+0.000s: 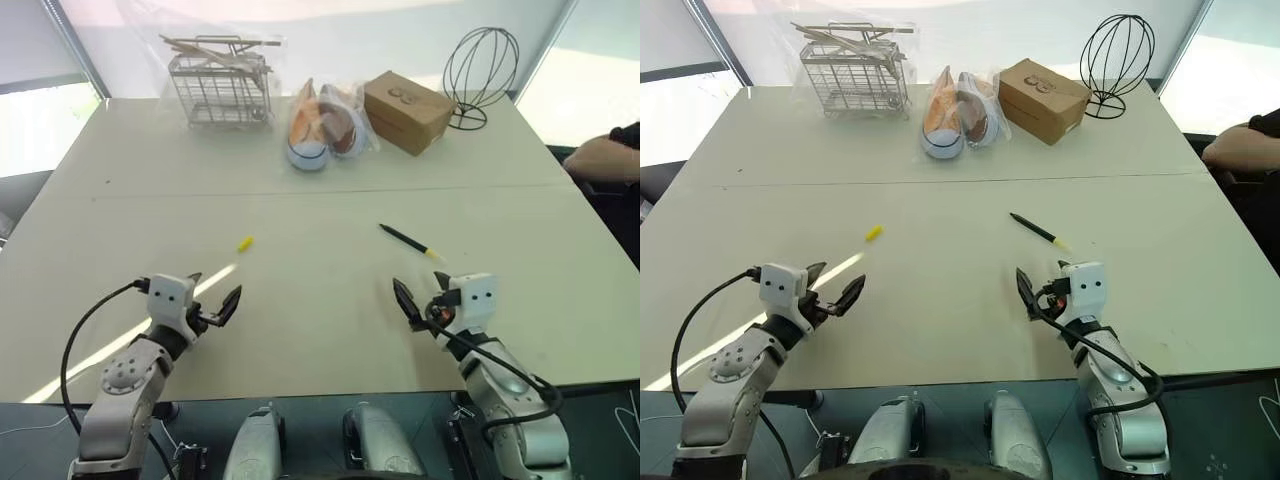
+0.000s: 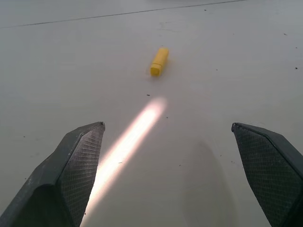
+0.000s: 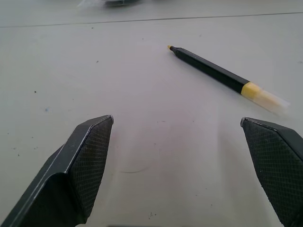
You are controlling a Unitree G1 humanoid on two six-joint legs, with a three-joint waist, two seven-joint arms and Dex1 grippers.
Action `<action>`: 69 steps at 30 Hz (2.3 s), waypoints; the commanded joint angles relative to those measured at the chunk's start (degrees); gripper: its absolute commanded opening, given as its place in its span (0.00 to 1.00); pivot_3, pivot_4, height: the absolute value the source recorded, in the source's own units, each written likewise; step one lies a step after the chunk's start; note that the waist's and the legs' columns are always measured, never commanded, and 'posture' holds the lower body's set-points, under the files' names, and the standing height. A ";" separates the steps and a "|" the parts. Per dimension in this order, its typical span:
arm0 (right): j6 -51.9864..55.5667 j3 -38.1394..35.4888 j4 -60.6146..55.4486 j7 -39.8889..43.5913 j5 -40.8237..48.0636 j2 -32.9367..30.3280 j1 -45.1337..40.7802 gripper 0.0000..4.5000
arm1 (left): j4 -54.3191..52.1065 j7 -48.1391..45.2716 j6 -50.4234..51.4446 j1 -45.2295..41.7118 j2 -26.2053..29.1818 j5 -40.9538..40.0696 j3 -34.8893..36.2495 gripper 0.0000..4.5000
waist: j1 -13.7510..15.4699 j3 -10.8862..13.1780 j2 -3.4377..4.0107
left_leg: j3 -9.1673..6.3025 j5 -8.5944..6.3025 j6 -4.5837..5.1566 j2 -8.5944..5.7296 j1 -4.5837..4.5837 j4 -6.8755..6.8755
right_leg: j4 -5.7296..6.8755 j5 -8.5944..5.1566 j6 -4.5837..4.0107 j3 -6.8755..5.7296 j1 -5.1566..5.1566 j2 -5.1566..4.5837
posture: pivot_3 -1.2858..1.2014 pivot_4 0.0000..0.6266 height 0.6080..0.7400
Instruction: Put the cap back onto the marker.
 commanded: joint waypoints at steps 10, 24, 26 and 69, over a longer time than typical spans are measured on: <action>-0.85 -0.15 -1.40 0.87 -0.28 -0.70 0.12 0.99 | 0.04 0.43 -1.30 -0.67 0.17 -0.30 0.57 1.00 | 0.00 0.00 0.00 | -0.01 0.00 0.00 0.00 0.00 0.00 | 0.00 0.00 0.00 0.00 0.00 0.00 | 0.52 0.24 1.00; -0.08 0.27 -1.07 1.42 -0.90 -1.00 -0.38 0.99 | -2.30 1.35 0.00 -0.34 0.15 -0.43 0.39 1.00 | 0.00 0.00 0.00 | -0.01 0.00 0.00 0.00 0.00 0.00 | 0.00 0.00 -0.01 0.00 0.00 0.00 | 0.52 0.24 1.00; -0.17 0.32 -0.85 1.48 -1.01 -0.92 -0.56 0.99 | -2.88 1.70 0.54 -0.47 0.15 -0.44 0.27 1.00 | 0.00 0.00 0.00 | -0.02 0.00 0.00 0.00 0.00 0.00 | 0.00 0.00 0.00 0.00 0.00 0.00 | 0.52 0.24 1.00; 5.46 -2.15 35.17 13.76 -2.52 -13.93 -30.43 0.99 | -7.39 4.60 5.48 -1.70 1.21 -1.97 1.74 1.00 | 0.08 -0.02 -0.02 | -0.01 0.00 0.01 -0.04 0.01 0.11 | 0.03 0.09 0.15 -0.02 0.09 0.07 | 0.52 0.24 1.00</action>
